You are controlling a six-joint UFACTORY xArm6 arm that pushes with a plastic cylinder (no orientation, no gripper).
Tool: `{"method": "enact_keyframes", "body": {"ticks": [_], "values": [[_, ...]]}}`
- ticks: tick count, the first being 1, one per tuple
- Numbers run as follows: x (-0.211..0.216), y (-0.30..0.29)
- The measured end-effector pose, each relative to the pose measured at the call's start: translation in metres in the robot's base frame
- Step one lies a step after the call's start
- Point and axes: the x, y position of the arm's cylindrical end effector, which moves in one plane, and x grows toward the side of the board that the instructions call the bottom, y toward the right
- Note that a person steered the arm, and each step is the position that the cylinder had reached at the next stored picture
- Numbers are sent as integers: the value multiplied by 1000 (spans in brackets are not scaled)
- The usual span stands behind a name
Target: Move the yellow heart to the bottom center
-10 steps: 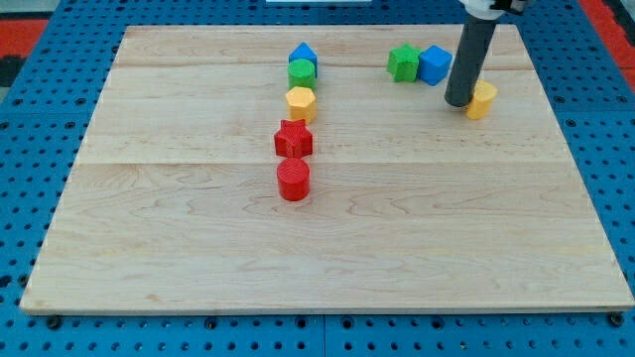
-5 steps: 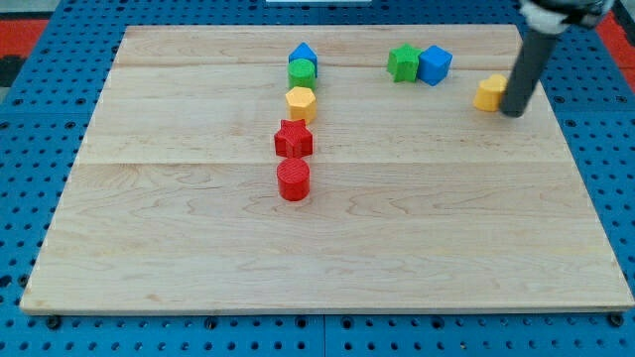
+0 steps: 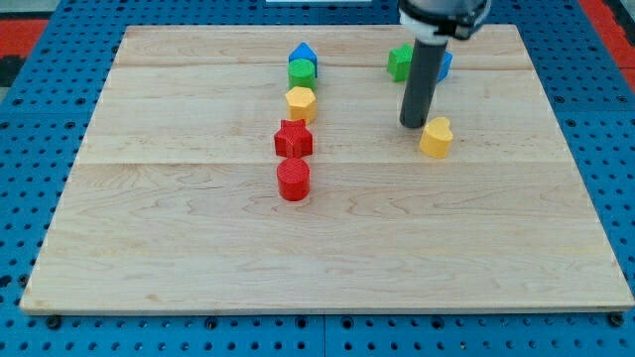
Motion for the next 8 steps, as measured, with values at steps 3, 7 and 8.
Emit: {"method": "enact_keyframes", "body": {"ticks": [3,7,8], "values": [[100,22],[118,-16],[151,-82]]}}
